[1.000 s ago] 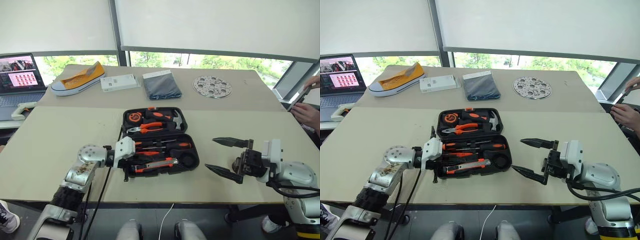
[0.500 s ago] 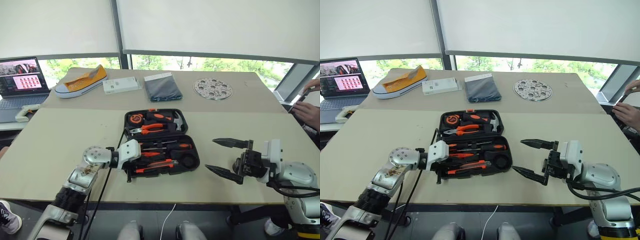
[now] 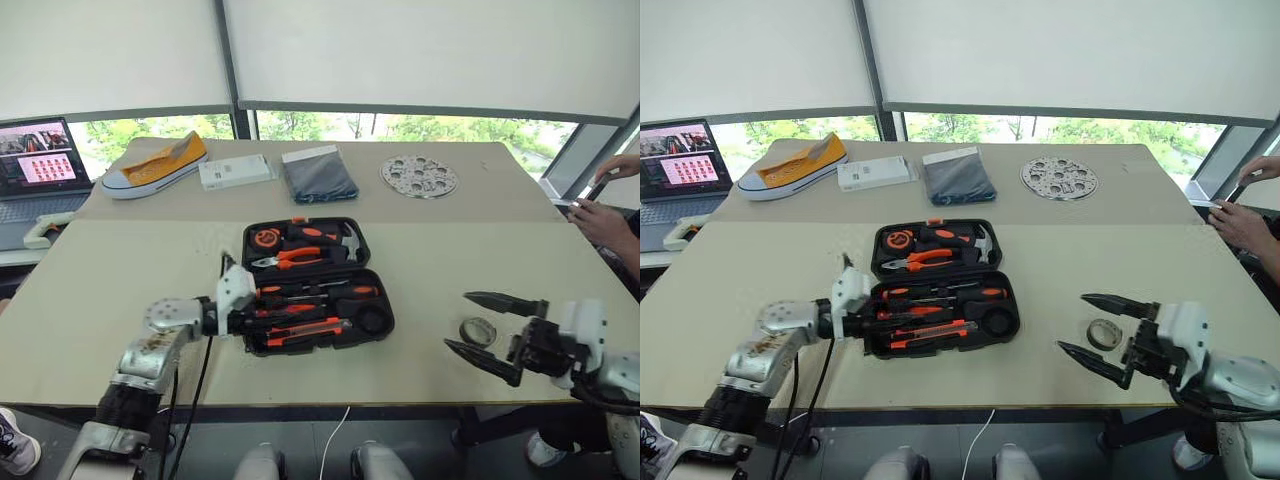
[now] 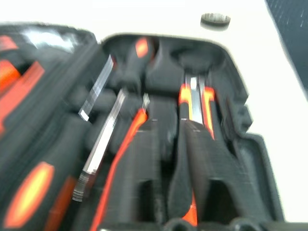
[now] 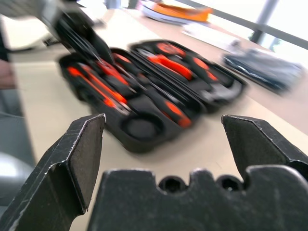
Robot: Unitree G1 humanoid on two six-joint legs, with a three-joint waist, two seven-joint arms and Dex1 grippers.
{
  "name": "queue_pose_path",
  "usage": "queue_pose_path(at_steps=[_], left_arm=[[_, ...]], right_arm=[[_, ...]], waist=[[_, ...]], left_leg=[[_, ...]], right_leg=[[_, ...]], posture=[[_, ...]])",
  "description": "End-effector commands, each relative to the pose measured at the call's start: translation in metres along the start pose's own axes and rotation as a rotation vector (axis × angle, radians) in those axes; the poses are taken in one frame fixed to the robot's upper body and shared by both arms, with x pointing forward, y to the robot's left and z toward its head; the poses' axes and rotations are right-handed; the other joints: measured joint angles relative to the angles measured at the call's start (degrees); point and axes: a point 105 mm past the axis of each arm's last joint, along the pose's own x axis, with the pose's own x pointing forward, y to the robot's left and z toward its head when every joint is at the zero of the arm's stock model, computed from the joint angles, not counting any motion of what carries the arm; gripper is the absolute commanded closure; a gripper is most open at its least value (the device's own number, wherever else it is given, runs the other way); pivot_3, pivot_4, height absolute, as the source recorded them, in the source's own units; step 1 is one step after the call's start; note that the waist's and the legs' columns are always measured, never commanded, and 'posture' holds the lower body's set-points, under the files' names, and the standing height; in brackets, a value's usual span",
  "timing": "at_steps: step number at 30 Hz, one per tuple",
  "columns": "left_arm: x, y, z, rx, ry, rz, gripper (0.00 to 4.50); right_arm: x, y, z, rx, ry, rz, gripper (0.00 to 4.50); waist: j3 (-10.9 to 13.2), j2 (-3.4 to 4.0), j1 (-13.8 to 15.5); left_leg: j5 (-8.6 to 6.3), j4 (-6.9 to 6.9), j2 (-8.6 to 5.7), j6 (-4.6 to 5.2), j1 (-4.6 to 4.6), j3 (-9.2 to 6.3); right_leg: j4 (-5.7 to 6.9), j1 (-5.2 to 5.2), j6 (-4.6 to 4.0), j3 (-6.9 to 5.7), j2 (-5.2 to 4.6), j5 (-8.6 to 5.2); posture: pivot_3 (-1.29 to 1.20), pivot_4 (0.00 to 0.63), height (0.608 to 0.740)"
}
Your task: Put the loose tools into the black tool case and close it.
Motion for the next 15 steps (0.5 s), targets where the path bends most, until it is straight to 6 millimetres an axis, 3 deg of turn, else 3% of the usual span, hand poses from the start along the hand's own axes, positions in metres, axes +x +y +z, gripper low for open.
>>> queue_pose_path(at_steps=[1, 5, 6, 9, 15], left_arm=[[-0.032, 0.005, 0.023, 0.134, -0.041, 0.031, 1.63], [-0.062, -0.009, 0.006, 0.099, 0.025, 0.024, 0.24], [-0.067, -0.014, 0.006, 0.078, 0.014, 0.009, 0.10], [-0.081, -0.032, 0.003, 0.035, 0.007, -0.051, 0.10], [-0.075, -0.041, 0.009, 0.052, -0.049, -0.064, 0.10]], right_arm=[[-0.038, -0.012, -0.024, -0.026, 0.122, -0.175, 0.00], [-0.067, -0.005, -0.049, 0.029, 0.235, -0.253, 0.00], [-0.072, -0.002, -0.052, 0.039, 0.256, -0.256, 0.00], [-0.081, -0.001, -0.054, 0.083, 0.284, -0.298, 0.00], [-0.037, -0.010, -0.020, 0.114, 0.279, -0.173, 0.00]], waist=[[0.0, 0.01, 0.0], [0.0, 0.08, -0.4], [0.0, 0.05, -0.5], [0.0, 0.01, -0.7], [0.0, 0.07, -0.9]], left_leg=[[0.00, 0.00, -0.01, 0.00, -0.04, 0.01], [-0.10, -0.03, -0.03, 0.11, -0.01, 0.12], [-0.11, -0.04, -0.03, 0.11, -0.01, 0.13], [-0.10, -0.04, 0.04, 0.11, -0.01, 0.13], [-0.11, -0.04, 0.13, 0.10, 0.17, 0.11]], right_leg=[[-0.04, -0.02, -0.02, 0.00, -0.01, 0.00], [-0.11, -0.02, -0.02, 0.11, -0.08, -0.04], [-0.11, -0.03, -0.06, 0.12, -0.09, -0.09], [-0.10, -0.07, -0.31, 0.10, -0.09, -0.32], [-0.05, -0.06, -0.31, 0.22, -0.17, -0.15]], posture=[[0.00, 0.150, 0.740], [0.00, 0.150, 0.740], [0.00, 0.150, 0.740], [0.00, 0.150, 0.740], [0.00, 0.150, 0.740]])
